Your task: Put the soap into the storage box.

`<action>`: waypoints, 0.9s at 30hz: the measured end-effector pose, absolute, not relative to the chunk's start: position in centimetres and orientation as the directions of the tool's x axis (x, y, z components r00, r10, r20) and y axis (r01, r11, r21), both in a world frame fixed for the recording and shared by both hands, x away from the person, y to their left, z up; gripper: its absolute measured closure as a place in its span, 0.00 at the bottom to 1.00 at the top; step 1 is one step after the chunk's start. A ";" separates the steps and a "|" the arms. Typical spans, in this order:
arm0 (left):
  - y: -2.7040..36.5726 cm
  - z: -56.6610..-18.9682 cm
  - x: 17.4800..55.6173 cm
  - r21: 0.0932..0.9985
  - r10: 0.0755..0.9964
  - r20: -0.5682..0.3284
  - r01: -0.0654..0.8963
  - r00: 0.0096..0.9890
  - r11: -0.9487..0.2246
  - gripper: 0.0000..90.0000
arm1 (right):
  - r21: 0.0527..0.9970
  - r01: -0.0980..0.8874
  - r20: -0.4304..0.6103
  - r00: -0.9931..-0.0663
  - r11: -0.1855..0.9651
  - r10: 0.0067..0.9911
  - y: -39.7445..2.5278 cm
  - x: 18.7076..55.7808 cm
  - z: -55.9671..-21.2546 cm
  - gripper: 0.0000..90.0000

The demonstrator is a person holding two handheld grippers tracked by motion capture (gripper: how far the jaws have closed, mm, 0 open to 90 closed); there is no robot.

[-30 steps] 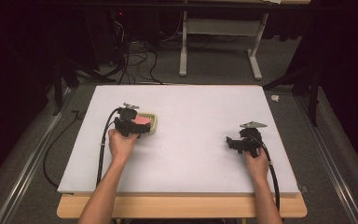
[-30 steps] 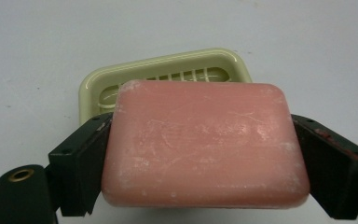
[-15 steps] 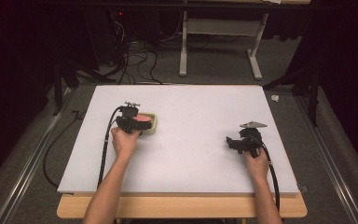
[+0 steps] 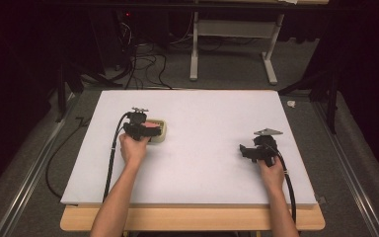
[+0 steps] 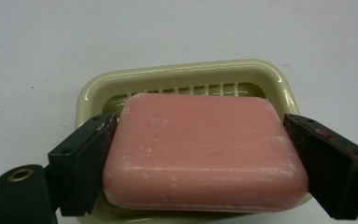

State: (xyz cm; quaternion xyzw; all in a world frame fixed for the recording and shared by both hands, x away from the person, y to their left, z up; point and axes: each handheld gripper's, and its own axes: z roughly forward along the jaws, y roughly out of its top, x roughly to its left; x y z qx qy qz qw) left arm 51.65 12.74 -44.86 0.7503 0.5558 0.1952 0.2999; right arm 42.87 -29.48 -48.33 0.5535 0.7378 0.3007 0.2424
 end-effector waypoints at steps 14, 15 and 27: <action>12.7 -44.0 51.0 0.708 0.947 -0.013 0.672 0.322 -0.219 0.15 | 0.712 0.671 -0.025 -0.270 0.207 0.963 -29.5 42.9 -48.3 0.20; 12.8 -43.8 50.9 0.711 0.946 -0.013 0.668 0.325 -0.220 0.15 | 0.712 0.672 -0.024 -0.269 0.206 0.963 -29.5 42.9 -48.3 0.20; 13.1 -42.2 49.4 0.731 0.932 0.004 0.635 0.361 -0.249 0.16 | 0.712 0.671 -0.023 -0.269 0.205 0.963 -29.5 42.9 -48.3 0.20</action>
